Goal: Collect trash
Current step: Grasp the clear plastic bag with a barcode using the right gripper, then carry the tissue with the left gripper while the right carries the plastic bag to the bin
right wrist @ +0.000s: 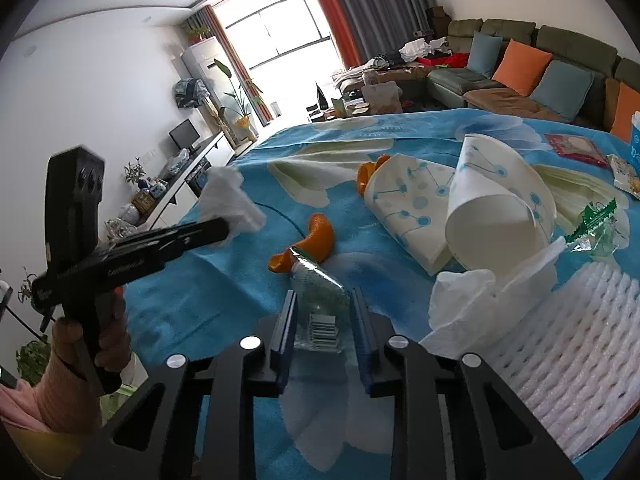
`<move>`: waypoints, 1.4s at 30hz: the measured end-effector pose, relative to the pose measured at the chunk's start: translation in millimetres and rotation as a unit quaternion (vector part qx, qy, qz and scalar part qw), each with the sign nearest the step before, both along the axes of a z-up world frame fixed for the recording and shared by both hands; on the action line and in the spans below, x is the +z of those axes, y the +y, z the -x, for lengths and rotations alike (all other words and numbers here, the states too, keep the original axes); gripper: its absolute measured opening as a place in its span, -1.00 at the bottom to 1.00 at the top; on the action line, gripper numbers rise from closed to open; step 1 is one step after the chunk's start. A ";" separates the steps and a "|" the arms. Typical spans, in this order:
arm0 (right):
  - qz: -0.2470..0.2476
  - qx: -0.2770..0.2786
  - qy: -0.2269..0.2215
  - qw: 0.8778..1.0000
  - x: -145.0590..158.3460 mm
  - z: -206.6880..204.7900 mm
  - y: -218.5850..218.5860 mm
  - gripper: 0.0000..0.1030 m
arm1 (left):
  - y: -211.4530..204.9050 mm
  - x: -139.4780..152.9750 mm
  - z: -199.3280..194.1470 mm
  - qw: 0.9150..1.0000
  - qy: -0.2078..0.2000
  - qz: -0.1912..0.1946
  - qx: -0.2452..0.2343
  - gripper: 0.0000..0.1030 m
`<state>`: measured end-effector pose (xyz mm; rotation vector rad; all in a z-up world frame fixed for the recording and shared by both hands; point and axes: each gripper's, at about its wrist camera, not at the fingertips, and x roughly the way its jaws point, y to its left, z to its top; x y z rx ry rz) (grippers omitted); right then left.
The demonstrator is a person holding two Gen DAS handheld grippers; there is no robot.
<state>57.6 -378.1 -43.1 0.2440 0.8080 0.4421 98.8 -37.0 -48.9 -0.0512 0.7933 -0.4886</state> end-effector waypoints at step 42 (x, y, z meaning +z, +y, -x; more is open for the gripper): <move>-0.038 0.201 -0.055 0.977 48.2 -34.2 162.1 -0.61 | 187.4 21.1 104.5 0.980 -0.051 0.001 0.190 -0.61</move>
